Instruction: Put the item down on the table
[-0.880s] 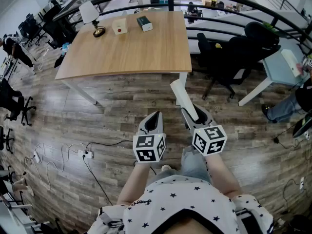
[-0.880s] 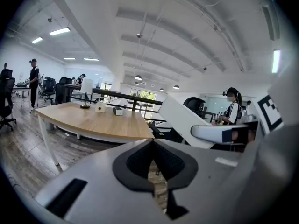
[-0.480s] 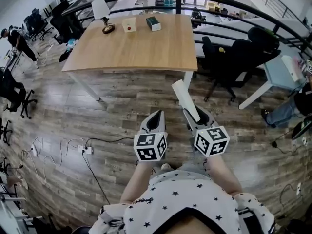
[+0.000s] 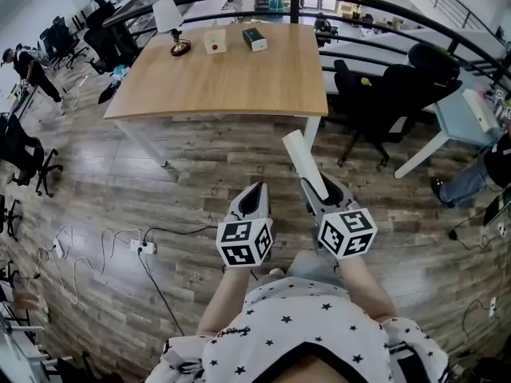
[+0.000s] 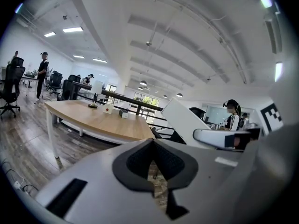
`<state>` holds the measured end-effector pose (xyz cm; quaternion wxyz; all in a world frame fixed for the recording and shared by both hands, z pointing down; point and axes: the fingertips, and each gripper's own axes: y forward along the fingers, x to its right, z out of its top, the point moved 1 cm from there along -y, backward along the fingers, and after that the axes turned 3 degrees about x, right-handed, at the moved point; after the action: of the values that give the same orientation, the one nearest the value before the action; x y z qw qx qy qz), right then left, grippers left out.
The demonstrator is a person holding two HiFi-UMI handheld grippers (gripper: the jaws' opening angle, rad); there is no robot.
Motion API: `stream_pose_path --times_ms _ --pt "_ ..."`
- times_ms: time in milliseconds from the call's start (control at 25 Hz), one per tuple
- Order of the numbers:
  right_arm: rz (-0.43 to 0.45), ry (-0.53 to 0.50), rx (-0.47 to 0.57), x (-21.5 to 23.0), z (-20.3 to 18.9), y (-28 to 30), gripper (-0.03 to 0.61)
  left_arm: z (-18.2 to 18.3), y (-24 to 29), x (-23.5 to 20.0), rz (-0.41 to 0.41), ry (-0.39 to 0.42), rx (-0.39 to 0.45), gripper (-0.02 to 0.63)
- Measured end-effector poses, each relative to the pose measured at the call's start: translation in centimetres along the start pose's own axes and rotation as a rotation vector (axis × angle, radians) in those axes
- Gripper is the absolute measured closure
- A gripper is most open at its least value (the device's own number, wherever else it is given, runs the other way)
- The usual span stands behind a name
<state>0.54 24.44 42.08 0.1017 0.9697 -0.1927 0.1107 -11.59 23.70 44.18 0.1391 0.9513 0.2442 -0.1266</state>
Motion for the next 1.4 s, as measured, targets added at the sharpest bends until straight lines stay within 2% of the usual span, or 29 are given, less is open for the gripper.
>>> stream_pose_path --times_ms 400,760,1400 --pt "0.008 0.034 0.0 1.7 0.2 3.4 0.419 0.0 3.3 -1.7 0.01 0.0 -0.017 0.603" --pt "0.022 0.008 0.021 7.0 4.4 10.6 0.419 3.8 12.0 -2.8 0.01 0.02 0.006 0.603" --pt "0.143 -0.02 -0.002 16.0 10.0 24.2 0.419 8.7 26.6 -5.8 0.095 -0.039 0.052 0.603"
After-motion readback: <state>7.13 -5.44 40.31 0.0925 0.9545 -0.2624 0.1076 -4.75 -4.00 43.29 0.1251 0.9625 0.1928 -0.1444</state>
